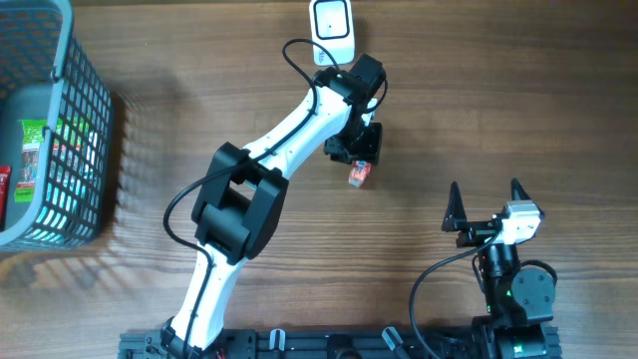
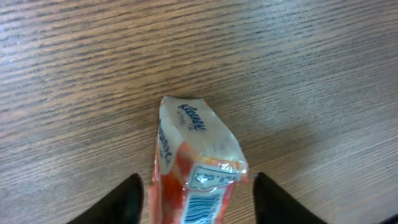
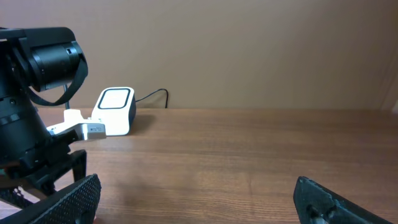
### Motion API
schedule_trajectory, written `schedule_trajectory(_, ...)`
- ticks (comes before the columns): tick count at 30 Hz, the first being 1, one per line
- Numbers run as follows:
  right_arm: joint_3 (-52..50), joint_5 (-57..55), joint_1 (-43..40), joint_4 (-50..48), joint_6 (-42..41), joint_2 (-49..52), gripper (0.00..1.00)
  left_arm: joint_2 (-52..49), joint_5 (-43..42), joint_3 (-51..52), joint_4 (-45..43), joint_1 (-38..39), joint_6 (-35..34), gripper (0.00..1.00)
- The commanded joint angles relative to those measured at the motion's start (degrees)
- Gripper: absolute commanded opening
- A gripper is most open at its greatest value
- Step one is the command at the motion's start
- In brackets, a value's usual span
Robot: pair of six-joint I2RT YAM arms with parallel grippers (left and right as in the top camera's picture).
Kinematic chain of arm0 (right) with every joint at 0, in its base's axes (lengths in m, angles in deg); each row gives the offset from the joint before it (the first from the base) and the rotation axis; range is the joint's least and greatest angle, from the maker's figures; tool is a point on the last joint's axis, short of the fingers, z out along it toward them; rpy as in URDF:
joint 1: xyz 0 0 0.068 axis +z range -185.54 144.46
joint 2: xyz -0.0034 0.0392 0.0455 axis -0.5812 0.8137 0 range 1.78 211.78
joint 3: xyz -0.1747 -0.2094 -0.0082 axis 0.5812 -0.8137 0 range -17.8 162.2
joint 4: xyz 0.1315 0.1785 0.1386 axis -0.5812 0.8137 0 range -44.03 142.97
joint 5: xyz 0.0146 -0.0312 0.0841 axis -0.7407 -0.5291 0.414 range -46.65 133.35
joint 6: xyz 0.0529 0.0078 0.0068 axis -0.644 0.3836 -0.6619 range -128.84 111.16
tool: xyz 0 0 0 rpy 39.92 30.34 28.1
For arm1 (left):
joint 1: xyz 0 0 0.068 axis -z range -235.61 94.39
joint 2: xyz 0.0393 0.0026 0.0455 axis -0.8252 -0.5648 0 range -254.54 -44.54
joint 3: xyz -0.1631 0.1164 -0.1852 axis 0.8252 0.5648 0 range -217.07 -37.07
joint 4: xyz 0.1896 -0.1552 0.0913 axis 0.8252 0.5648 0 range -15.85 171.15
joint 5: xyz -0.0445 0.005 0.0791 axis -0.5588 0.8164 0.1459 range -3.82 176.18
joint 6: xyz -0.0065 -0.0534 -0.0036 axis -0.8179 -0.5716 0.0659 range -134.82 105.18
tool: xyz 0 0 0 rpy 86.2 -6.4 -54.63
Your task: Scan the item barcode
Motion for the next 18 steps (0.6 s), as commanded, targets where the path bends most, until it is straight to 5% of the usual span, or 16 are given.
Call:
schedule_trajectory(1, -0.1, -0.1, -0.1, -0.3, 0.6, -0.3, 1.00, -1.0, 0.5, 0.3, -0.2, -0.2, 0.0, 0.73)
schedule_trajectory(6, -0.1, -0.1, -0.1, -0.3, 0.6, -0.3, 1.00, 0.4, 0.5, -0.8, 0.6, -1.2, 0.8, 0.98)
schedule_trajectory(14, -0.1, -0.1, -0.1, -0.3, 0.6, -0.3, 1.00, 12.7, 6.9, -21.2, 11.4, -16.9, 1.3, 1.00)
schedule_trajectory(18, -0.1, -0.1, -0.1, -0.3, 0.6, -0.3, 1.00, 20.7, 8.6, -28.5, 12.8, -34.3, 1.9, 1.00)
